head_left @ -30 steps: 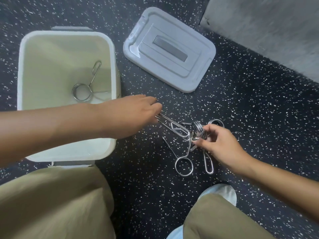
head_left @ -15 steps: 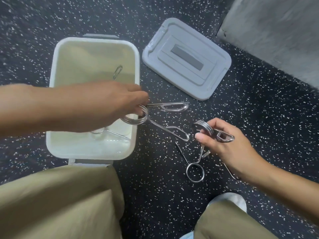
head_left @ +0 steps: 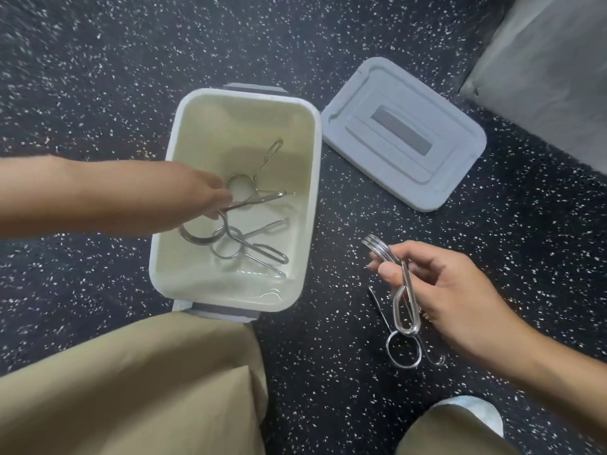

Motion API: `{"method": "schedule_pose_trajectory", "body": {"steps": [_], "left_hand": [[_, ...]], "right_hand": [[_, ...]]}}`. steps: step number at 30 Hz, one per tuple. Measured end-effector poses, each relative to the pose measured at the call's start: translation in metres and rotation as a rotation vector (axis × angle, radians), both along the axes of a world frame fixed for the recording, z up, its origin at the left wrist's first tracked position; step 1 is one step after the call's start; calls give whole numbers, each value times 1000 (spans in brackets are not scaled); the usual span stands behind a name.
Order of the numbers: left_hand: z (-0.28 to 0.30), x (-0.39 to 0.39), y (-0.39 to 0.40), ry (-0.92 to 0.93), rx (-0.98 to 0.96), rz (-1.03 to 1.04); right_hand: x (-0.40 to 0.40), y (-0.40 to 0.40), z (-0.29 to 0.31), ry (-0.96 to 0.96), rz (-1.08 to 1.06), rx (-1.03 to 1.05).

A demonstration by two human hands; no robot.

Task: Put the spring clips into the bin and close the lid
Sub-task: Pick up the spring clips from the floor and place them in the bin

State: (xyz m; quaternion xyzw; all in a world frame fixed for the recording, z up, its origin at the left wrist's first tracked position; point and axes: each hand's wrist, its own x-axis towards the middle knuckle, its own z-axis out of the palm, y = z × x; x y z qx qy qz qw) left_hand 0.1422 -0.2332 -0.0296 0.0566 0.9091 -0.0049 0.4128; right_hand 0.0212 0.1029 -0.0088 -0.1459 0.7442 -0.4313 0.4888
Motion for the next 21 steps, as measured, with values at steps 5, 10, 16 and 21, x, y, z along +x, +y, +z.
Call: {"method": "schedule_pose_trajectory", "body": {"steps": [5,10,16,21], "left_hand": [[-16,-6,25,-78,-92,-134],[-50,-10,43,-110,-197,-213],[-62,-11,50,-163,-251,-182],[-66,-3,42,-66,-242,-260]], "right_hand": [[-6,-2,-6,-46,105,-7],[-10,-9,-10,-208,-15,-75],[-3,-14,-8,107,50,114],[-7,-17,-5,198,20,80]]}}
